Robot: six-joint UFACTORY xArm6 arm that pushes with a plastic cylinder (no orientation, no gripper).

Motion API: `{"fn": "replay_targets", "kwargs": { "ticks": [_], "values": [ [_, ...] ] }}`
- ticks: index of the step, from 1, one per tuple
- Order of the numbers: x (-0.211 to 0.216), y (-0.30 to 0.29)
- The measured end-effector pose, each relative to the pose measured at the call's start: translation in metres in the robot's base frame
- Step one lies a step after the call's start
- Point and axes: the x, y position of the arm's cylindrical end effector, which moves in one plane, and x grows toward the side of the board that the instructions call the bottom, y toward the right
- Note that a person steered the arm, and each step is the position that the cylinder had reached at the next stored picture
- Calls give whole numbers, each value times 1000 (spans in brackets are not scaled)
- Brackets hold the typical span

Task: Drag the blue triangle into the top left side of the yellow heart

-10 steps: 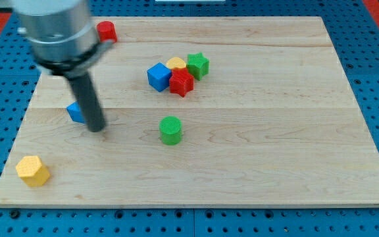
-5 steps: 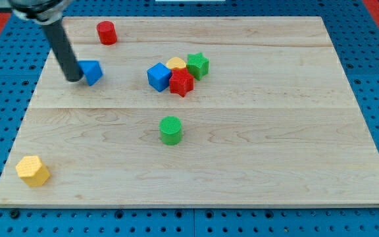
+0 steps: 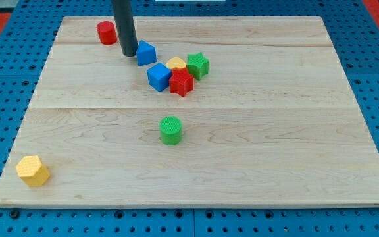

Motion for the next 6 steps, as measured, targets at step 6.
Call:
{"fn": "replay_targets", "kwargs": {
  "ticks": [6],
  "values": [
    [4,53]
  ]
}}
